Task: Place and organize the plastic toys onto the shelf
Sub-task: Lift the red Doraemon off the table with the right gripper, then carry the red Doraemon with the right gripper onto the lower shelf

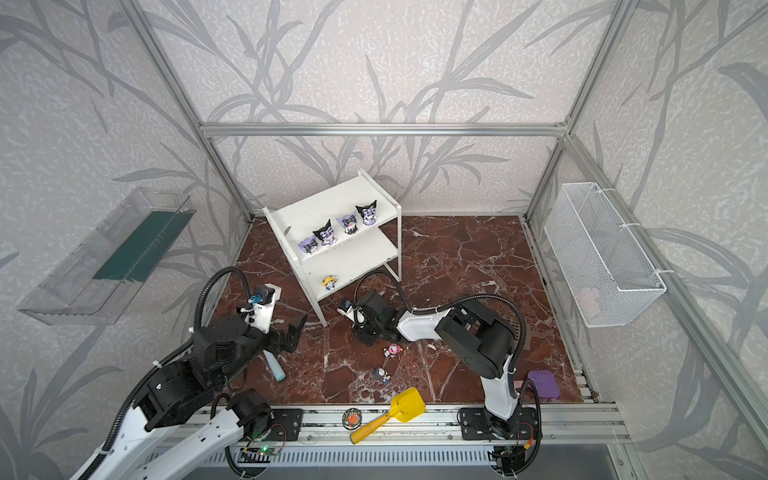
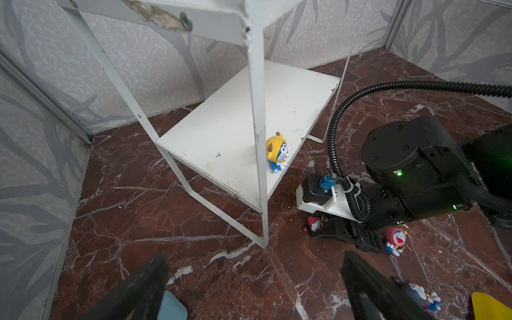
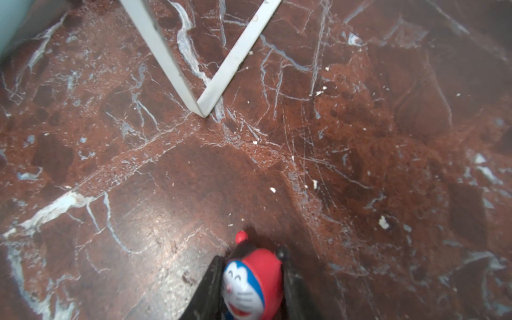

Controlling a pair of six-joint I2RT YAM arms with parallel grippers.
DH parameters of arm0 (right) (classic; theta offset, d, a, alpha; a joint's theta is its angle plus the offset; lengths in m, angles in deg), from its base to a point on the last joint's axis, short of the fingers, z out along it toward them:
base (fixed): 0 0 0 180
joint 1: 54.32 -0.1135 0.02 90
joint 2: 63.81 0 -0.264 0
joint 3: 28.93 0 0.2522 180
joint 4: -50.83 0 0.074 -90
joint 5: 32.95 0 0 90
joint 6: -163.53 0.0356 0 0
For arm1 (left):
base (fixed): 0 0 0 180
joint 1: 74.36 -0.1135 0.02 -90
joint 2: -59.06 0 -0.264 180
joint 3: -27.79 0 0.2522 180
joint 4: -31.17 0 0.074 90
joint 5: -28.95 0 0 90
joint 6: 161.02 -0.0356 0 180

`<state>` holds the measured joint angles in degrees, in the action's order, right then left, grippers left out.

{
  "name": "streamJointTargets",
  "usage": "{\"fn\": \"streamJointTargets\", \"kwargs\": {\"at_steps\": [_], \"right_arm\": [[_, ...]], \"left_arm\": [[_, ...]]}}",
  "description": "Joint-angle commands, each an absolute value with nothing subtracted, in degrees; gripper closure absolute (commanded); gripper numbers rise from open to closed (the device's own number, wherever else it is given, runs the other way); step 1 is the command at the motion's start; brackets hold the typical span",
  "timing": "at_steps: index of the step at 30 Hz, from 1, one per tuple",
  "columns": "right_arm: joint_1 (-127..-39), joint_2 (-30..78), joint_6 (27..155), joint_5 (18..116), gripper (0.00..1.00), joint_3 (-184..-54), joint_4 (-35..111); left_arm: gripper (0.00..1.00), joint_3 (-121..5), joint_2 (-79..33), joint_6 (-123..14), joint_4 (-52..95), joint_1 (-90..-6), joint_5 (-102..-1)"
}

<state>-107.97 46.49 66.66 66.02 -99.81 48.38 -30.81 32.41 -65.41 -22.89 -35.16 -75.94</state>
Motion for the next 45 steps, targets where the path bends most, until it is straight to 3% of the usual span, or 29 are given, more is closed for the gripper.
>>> {"fn": "streamJointTargets", "kwargs": {"at_steps": [1,11,21,36,45], "right_arm": [[-108.37,42.15,66.07,66.01,0.78,-98.10,49.24],[-107.52,30.22,67.96,69.33,0.82,-86.77,62.62],[-102.42,26.26,73.38,79.67,0.84,-81.38,80.02],[-96.21,37.19,80.97,87.54,0.84,-89.90,100.23],[-95.32,41.69,79.18,88.02,0.83,-96.06,98.77]], "left_arm": [[0.01,-30.29,32.43,-65.77,-22.66,-35.59,-75.91],[0.01,-30.53,31.71,-65.66,-22.63,-35.56,-75.40],[0.01,-30.36,31.98,-65.66,-22.60,-35.73,-75.29],[0.01,-30.17,32.61,-65.74,-22.36,-35.89,-75.41],[0.01,-30.32,31.74,-65.66,-22.49,-36.12,-75.29]]}}
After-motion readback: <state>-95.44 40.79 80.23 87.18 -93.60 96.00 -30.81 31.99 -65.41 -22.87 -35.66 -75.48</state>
